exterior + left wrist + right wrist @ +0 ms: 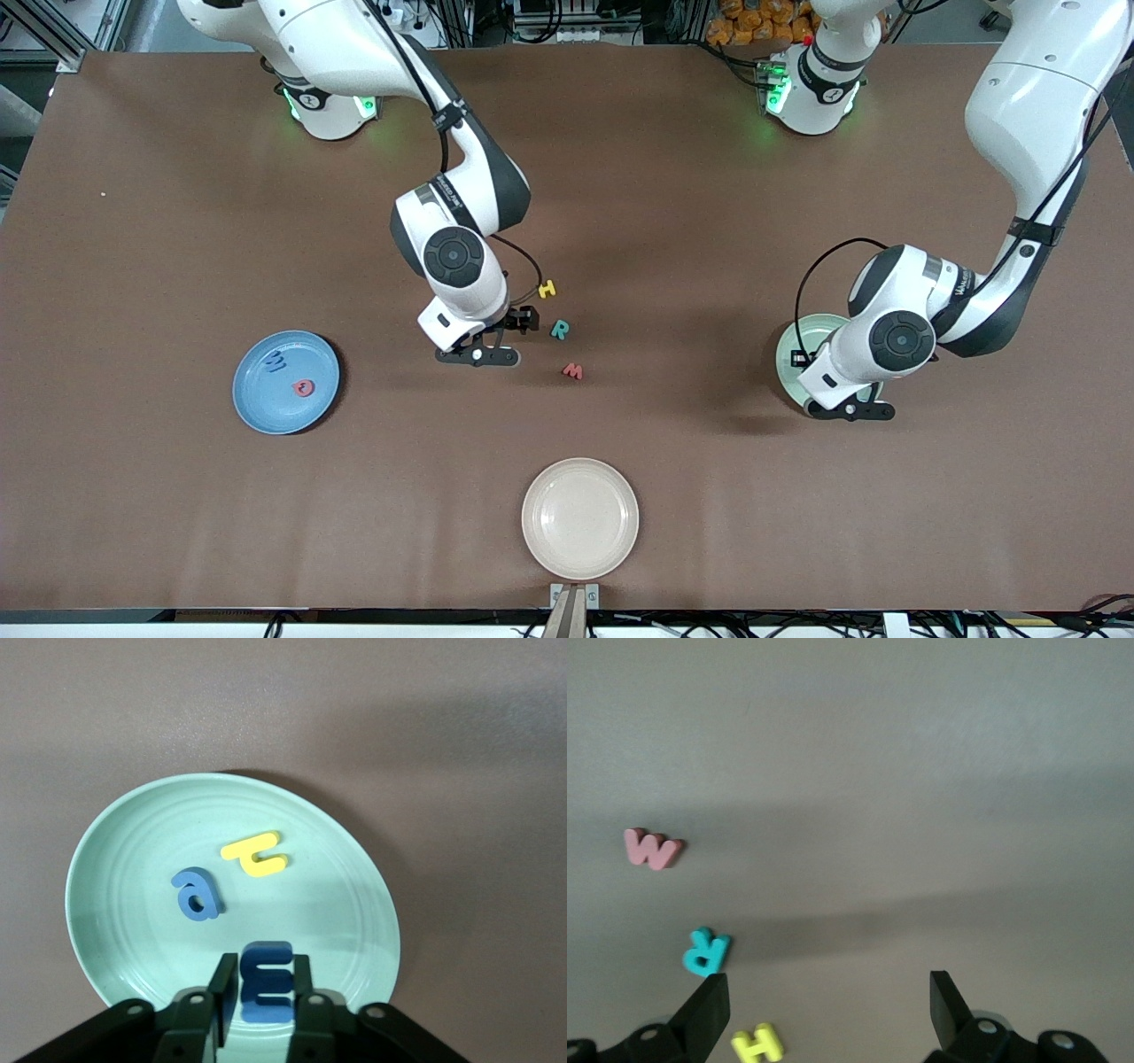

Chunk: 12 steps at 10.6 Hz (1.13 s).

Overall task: Sort uppercase to blue plate, lowercase to green plate
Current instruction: 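Carry the E to the green plate while the right gripper reaches the R, then release the E on the green plate while the right gripper grasps the R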

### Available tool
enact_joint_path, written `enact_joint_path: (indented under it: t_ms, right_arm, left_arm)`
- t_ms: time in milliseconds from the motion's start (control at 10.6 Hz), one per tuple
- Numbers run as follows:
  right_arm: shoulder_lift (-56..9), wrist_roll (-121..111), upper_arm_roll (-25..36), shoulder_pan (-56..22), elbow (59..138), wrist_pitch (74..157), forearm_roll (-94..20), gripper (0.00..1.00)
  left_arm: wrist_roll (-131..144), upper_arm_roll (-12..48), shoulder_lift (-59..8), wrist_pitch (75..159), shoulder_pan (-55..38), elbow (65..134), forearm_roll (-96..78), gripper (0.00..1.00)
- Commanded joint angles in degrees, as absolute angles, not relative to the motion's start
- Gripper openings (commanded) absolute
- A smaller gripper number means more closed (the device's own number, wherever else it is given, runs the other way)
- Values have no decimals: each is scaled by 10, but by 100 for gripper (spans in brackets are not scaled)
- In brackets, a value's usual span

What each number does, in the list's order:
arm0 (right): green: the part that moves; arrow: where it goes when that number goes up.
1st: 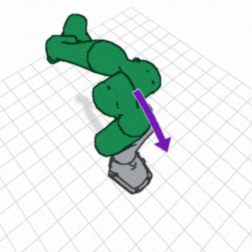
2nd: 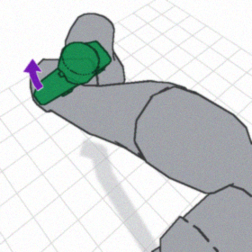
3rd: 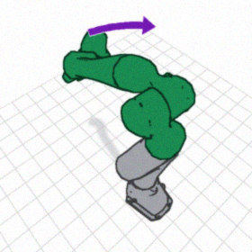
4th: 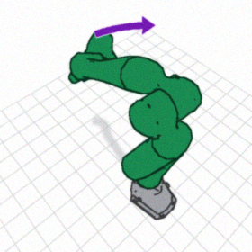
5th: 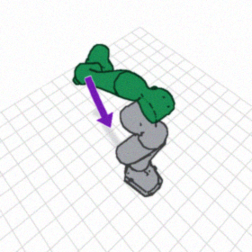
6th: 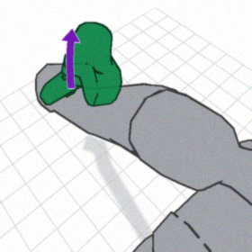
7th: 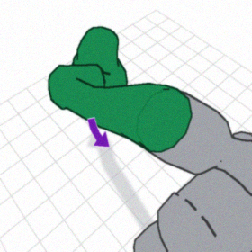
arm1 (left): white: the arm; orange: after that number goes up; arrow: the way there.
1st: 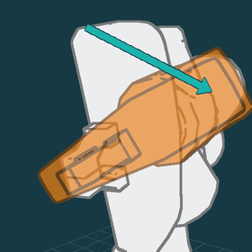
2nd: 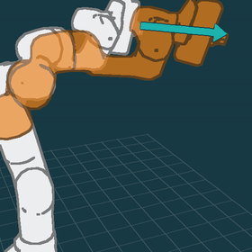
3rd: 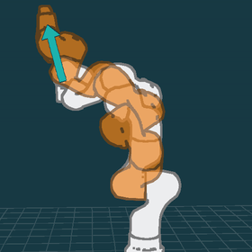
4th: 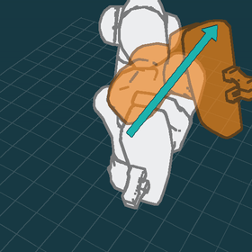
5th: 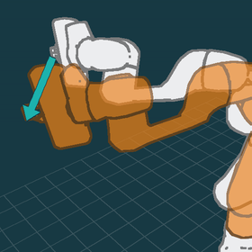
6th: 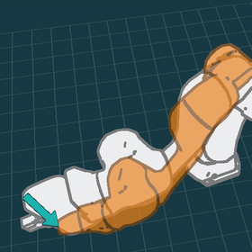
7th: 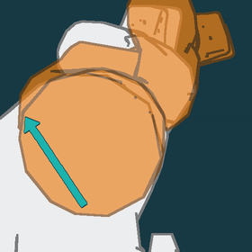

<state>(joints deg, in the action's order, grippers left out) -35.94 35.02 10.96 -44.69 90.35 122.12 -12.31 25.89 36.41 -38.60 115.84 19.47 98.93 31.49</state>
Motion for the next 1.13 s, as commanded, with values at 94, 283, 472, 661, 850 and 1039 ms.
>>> enact_joint_path:
  t_ms: [94,283,472,661,850,1039]
  right_arm:
    - [-402,458,113,-482,883,1267,-149,100]
    - [-435,524,113,-498,852,1286,-148,100]
    - [-464,568,113,-504,819,1290,-147,100]
    - [-482,598,113,-513,809,1307,-146,100]
    - [-493,607,113,-517,809,1321,-145,100]
    - [-497,605,113,-518,809,1320,-142,100]
  left_arm:
    - [258,369,-382,1164,196,988,334,100]
    - [258,373,-370,1158,196,973,333,100]
    - [258,376,-353,1151,195,966,327,100]
    - [258,379,-334,1150,193,966,324,100]
    - [258,397,-316,1150,198,966,322,100]
    - [258,403,-290,1150,198,965,292,100]
